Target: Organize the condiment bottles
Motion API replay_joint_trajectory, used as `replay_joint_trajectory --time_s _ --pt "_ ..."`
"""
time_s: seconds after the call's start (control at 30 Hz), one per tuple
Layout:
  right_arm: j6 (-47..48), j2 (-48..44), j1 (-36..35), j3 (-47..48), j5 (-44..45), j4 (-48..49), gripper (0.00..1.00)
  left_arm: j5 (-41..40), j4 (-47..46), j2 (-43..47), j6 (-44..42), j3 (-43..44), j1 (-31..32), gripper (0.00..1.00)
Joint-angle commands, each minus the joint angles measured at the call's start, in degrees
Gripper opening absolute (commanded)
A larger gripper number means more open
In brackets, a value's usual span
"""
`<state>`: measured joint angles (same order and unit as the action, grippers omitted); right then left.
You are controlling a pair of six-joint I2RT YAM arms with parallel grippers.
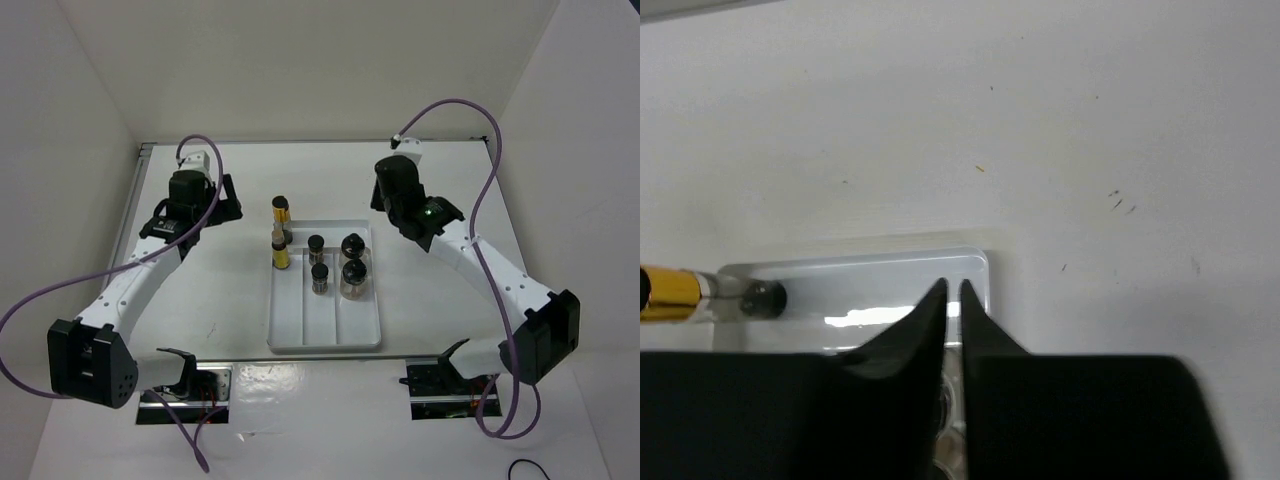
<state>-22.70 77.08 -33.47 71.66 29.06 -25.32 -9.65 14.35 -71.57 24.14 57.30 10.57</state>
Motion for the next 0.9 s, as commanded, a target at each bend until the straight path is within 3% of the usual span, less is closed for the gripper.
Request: replay_joint_trajectory --time_s 0.0,0.03,0.07,0.1,0.17,0.5,0.87 --pt "1.8 2.8 6.1 0.5 -6.4 5.2 0.11 1.2 0.5 -0.1 -0.7 2.9 -0.8 1.0" --pt "1.2 3.5 7.4 1.1 -7.9 5.2 0.27 1.2 0.5 -0.7 -0.7 3.4 -0.8 1.0" --pt "1.2 4.7 8.7 1.1 -8.8 4.5 0.73 2.2 1.1 -0.7 -0.7 3.4 -0.8 1.0" --pt "0.2 5.3 10.8 1.7 -10.3 3.9 0.86 2.9 1.1 -1.2 -1.3 4.2 -0.8 1.0" --pt "-0.5 6.3 12.4 2.3 -11.0 3.4 0.98 3.7 2.6 -1.9 -2.0 6.1 -1.3 1.0" --pt "0.0 9.0 13.5 0.0 -9.4 6.2 0.98 2.9 8.2 -5.7 -1.5 10.0 -1.3 1.0" --pt "-0.5 2.8 16.1 -4.1 -11.7 7.2 0.98 2.3 7.0 -6.7 -0.2 9.3 -1.3 1.0"
